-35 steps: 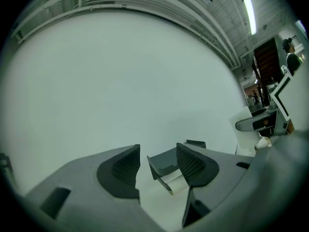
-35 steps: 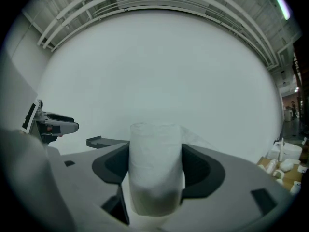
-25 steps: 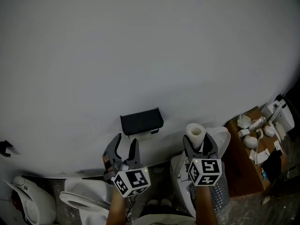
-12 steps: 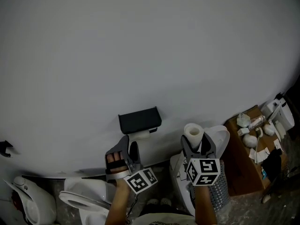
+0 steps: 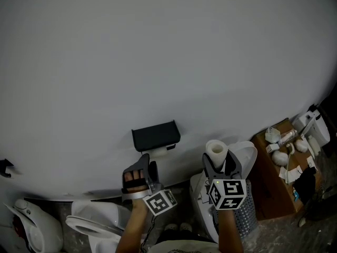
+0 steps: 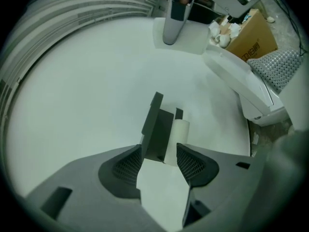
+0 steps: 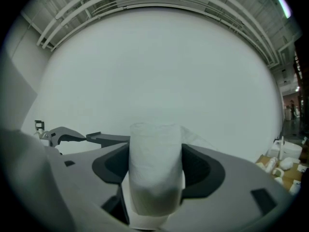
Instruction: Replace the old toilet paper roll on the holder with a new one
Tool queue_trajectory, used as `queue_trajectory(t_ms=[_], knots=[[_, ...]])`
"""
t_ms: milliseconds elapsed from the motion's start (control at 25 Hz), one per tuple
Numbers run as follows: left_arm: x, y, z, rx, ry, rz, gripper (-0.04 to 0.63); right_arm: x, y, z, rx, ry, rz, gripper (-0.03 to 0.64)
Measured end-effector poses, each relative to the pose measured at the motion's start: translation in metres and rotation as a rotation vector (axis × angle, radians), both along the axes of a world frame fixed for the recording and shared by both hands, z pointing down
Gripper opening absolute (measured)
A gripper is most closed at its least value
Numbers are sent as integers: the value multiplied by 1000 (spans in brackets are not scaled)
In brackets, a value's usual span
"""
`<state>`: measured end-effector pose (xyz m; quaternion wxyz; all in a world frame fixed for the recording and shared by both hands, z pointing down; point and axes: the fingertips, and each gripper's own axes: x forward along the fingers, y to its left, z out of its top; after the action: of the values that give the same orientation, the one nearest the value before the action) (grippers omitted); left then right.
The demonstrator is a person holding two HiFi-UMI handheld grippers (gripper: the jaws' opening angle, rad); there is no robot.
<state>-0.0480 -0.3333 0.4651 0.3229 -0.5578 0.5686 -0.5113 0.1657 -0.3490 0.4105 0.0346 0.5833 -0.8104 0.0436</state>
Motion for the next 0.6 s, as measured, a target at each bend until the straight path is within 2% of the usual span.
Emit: queue_trajectory(t_ms=[120, 280, 600], knots=[[4, -7, 14, -26, -63, 17, 219, 5, 0, 2, -3, -1, 9, 305], [7, -18, 36, -76, -60, 29, 235, 10, -1, 6, -11, 0, 24, 305], [4, -42, 49, -108, -114, 24, 250, 24, -8, 11, -23, 3, 55, 305]])
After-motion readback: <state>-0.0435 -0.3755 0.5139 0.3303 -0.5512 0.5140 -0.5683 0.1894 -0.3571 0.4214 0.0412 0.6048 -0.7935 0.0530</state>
